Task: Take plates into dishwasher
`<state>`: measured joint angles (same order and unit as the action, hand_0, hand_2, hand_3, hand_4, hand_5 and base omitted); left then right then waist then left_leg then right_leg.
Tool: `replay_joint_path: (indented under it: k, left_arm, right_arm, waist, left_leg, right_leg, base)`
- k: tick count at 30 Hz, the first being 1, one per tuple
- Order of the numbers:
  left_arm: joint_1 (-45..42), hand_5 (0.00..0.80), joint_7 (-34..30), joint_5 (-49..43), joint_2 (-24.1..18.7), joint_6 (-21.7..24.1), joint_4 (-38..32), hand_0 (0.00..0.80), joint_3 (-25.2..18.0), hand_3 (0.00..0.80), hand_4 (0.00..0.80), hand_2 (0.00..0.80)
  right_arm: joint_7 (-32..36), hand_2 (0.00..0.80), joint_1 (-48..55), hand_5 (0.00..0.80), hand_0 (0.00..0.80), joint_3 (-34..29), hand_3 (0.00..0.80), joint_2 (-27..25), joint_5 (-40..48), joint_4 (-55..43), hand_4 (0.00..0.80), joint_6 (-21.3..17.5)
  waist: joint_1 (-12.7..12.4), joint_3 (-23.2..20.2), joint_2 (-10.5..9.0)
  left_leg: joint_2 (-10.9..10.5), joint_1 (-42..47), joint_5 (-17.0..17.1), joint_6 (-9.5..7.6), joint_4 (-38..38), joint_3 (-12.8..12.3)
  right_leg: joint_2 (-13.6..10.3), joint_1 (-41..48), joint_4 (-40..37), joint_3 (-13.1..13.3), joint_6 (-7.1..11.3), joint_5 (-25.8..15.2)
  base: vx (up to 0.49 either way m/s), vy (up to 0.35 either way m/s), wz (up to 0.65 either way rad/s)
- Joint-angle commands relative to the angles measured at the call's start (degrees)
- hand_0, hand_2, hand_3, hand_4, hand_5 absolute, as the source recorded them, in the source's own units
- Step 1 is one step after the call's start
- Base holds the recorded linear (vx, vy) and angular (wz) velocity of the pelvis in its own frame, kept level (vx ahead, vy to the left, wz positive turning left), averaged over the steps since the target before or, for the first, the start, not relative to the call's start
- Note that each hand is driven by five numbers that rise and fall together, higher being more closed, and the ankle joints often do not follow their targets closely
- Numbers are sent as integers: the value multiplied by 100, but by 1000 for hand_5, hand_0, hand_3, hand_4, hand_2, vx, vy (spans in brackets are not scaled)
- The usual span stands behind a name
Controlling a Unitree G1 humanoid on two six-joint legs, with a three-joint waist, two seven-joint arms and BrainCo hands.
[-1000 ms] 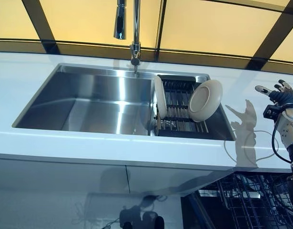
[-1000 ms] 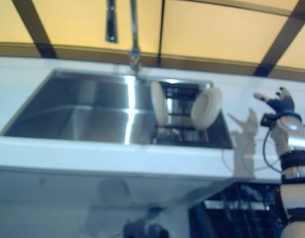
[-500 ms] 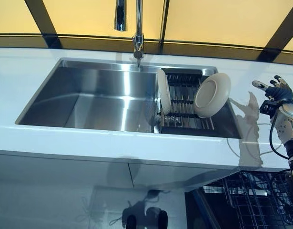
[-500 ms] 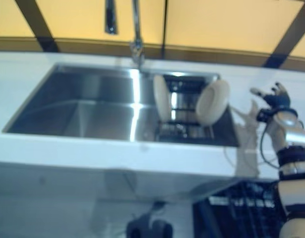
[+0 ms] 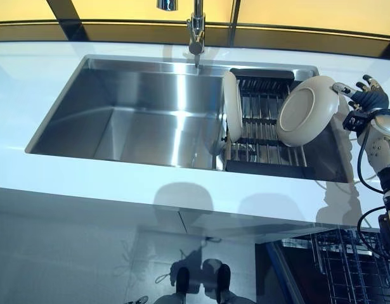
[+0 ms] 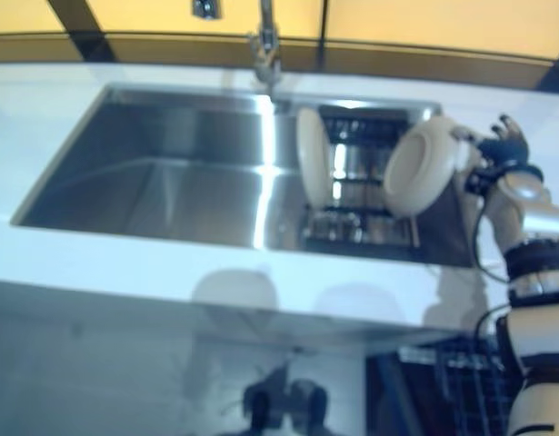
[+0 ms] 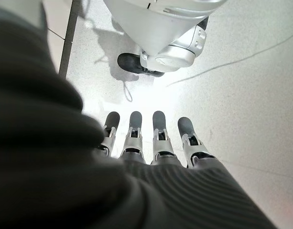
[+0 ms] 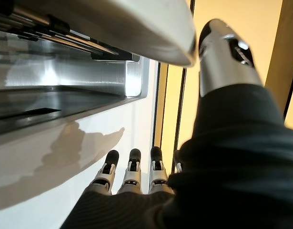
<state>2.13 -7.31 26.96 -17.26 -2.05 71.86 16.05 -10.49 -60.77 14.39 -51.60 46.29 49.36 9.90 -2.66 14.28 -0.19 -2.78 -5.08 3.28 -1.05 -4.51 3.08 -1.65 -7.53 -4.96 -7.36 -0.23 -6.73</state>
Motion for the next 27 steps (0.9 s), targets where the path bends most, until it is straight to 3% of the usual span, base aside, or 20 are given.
replay_joint_path:
  k: [1,14,27]
  left_arm:
    - [105,0,-24,129,-71,47,127,0,279,0,0,0]
    - [99,0,2,131,-88,54,75,0,292,0,0,0]
    - [88,0,33,58,-96,67,80,0,247,0,0,0]
  right_arm:
    - [10,0,-667,0,0,346,0,-122,111,-130,0,-51]
    - [177,0,-710,0,0,425,0,-116,122,-220,0,91]
    - [921,0,-623,0,0,676,0,89,51,-378,0,833]
  waist:
    - [-134,-97,-90]
    - [-141,-59,-108]
    - [-142,-106,-185]
  left_leg:
    - [-90,-233,-113,-44,-49,-54]
    - [-86,-205,-126,-34,-49,-59]
    - [-79,-113,-153,-37,-49,-125]
  right_leg:
    - [57,26,-4,12,125,276]
    - [47,69,-4,-15,119,294]
    - [40,160,-4,-6,114,303]
  base:
    - [0,0,0]
    - [0,0,0]
    - [0,0,0]
